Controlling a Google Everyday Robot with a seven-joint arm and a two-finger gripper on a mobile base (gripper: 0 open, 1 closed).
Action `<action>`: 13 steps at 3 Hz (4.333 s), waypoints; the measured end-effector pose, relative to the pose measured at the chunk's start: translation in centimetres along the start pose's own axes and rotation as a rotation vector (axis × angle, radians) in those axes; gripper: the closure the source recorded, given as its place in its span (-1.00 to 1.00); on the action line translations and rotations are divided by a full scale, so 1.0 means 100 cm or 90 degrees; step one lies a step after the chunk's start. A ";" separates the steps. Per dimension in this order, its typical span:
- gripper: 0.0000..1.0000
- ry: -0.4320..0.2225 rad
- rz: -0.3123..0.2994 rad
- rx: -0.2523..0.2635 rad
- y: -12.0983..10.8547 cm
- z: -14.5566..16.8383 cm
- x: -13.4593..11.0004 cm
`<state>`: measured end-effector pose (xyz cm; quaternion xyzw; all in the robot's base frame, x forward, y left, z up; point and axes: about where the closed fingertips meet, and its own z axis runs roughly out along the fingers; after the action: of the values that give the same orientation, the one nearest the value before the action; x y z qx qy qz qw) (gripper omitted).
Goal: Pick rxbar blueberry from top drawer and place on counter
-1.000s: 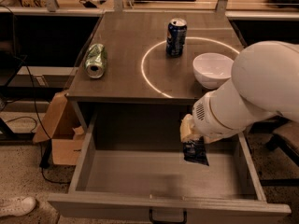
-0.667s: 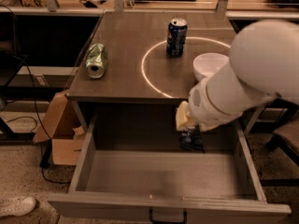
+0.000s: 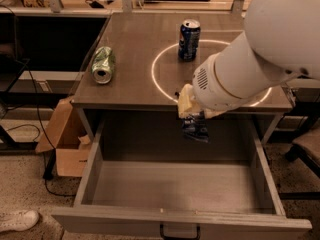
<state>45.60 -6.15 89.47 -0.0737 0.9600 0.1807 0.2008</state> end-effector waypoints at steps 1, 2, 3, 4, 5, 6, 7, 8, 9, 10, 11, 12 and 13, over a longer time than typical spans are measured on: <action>1.00 -0.002 -0.002 -0.001 0.001 -0.001 -0.001; 1.00 -0.009 -0.008 -0.013 0.011 0.001 -0.020; 1.00 -0.017 -0.030 -0.034 0.034 0.008 -0.058; 1.00 -0.016 -0.060 -0.054 0.063 0.018 -0.090; 1.00 -0.016 -0.060 -0.054 0.063 0.018 -0.090; 1.00 -0.012 -0.061 -0.032 0.059 0.028 -0.106; 1.00 -0.005 -0.062 -0.021 0.059 0.040 -0.127; 1.00 0.028 -0.043 0.000 0.044 0.082 -0.142; 1.00 0.029 -0.043 0.000 0.043 0.082 -0.141; 1.00 0.031 -0.041 0.015 0.039 0.084 -0.151; 1.00 0.040 -0.032 0.038 0.030 0.093 -0.170; 1.00 0.049 -0.027 0.051 0.026 0.102 -0.177; 1.00 0.079 -0.011 0.061 0.016 0.123 -0.165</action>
Offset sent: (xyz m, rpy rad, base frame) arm 0.0583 0.0367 0.0309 0.0569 -0.0434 0.0400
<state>64.72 1.08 86.25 -0.0832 0.9775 0.1279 0.1454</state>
